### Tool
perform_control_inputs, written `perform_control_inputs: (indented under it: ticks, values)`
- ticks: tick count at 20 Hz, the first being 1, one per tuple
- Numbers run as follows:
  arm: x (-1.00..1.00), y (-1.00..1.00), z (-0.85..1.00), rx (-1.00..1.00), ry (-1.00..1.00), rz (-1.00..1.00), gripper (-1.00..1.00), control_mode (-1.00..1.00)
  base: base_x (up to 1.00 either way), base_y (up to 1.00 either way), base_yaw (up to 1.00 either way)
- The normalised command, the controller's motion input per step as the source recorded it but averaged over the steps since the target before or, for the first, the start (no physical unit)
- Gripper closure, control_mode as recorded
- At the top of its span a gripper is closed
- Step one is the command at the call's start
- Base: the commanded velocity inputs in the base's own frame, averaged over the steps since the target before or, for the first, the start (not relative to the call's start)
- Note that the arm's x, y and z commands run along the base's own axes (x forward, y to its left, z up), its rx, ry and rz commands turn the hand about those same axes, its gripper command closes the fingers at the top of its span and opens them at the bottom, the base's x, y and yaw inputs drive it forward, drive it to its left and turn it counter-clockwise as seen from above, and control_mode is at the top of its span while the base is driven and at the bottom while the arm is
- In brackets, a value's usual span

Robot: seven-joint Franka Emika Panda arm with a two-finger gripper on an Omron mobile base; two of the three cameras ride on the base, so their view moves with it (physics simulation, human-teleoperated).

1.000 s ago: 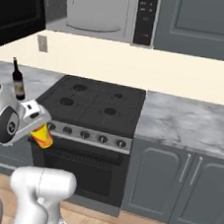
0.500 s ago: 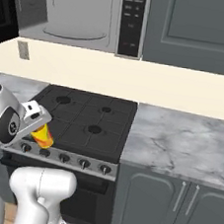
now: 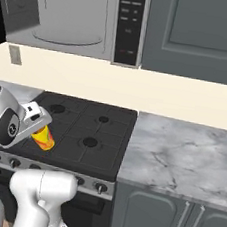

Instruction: Place the microwavable item in the microwave. Then, close the microwave door and press the start button.

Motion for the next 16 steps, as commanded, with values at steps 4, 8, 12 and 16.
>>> perform_control_inputs:
  ticks: [4,8,12,16]
  values:
    - [0.0,0.0,0.0,0.0,0.0,0.0,1.0,1.0,0.41,0.3,0.0]
    - [0.0,0.0,0.0,0.0,0.0,0.0,1.0,1.0,0.35,0.3,0.0]
    - [0.0,0.0,0.0,0.0,0.0,0.0,1.0,1.0,0.44,0.41,0.0]
    - [0.0,0.0,0.0,0.0,0.0,0.0,1.0,1.0,0.37,0.45,0.0]
